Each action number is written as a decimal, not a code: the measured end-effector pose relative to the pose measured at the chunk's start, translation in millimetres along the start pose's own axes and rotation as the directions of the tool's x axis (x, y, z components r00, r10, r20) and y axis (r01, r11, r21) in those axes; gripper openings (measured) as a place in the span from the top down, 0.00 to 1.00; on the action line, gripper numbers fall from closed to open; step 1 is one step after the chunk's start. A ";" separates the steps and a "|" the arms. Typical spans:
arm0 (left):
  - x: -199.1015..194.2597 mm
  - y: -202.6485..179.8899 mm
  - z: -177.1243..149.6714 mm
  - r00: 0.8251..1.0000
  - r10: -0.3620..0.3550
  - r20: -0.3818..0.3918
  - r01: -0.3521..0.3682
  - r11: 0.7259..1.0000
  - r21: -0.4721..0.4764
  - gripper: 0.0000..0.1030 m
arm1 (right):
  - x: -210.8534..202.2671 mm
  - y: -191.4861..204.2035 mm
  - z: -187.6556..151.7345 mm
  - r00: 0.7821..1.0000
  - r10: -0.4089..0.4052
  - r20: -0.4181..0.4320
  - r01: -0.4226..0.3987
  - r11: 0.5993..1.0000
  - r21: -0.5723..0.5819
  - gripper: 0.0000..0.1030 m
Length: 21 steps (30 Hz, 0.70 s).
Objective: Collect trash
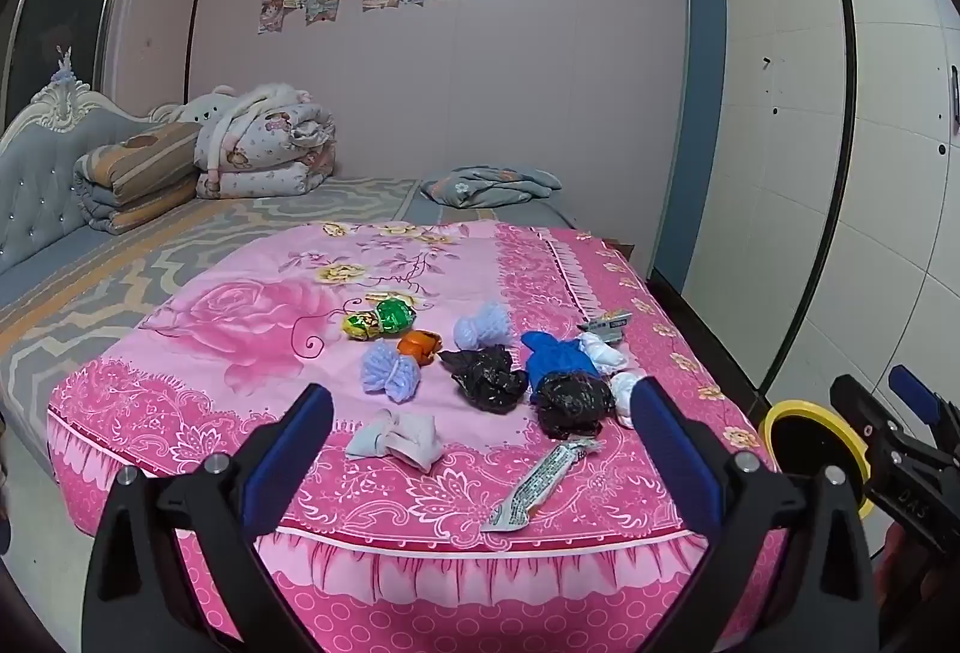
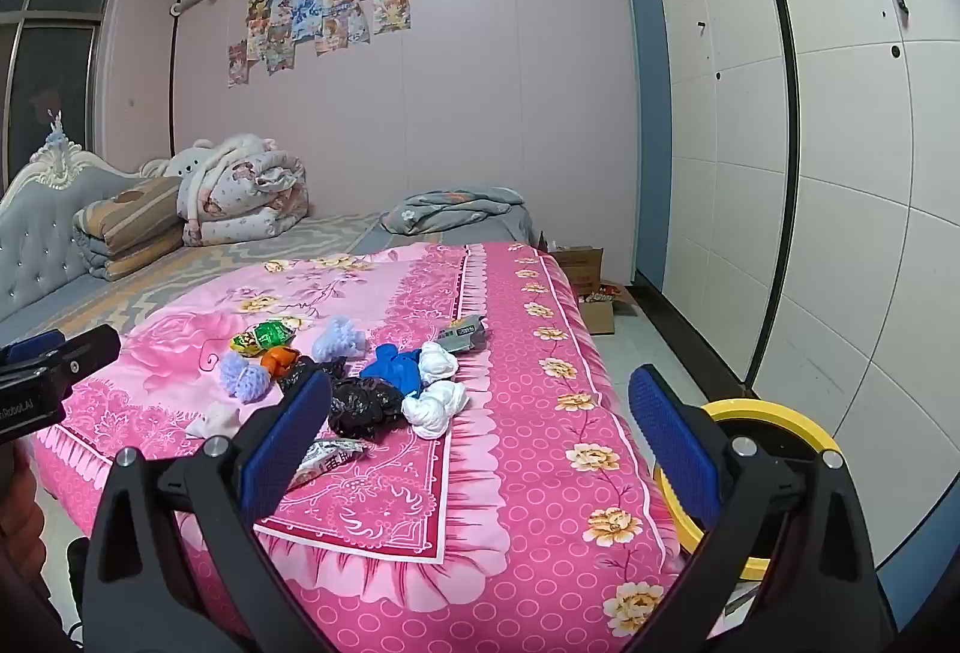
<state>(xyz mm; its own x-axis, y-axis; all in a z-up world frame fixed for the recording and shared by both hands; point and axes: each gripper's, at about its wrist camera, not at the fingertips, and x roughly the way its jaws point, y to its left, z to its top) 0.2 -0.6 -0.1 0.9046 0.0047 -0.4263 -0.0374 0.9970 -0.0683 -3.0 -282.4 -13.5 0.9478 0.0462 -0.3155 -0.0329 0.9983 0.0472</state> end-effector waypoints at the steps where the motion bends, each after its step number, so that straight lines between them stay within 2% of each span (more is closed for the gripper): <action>1: 0.1 0.0 0.1 1.000 0.000 0.000 0.000 1.000 -0.001 0.07 | 0.0 0.1 -0.1 1.000 0.000 0.001 0.000 1.000 -0.002 0.08; 21: 3.8 1.2 -3.4 1.000 -0.006 -0.001 0.006 1.000 -0.015 0.07 | 5.1 -5.1 -3.1 1.000 -0.001 -0.009 0.001 1.000 -0.006 0.08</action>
<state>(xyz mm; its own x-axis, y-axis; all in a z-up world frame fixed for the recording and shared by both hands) 2.1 0.3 -4.9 0.9044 -0.0019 -0.4267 -0.0377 0.9957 -0.0843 1.0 -287.1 -18.3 0.9448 0.0457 -0.3243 -0.0340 0.9986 0.0416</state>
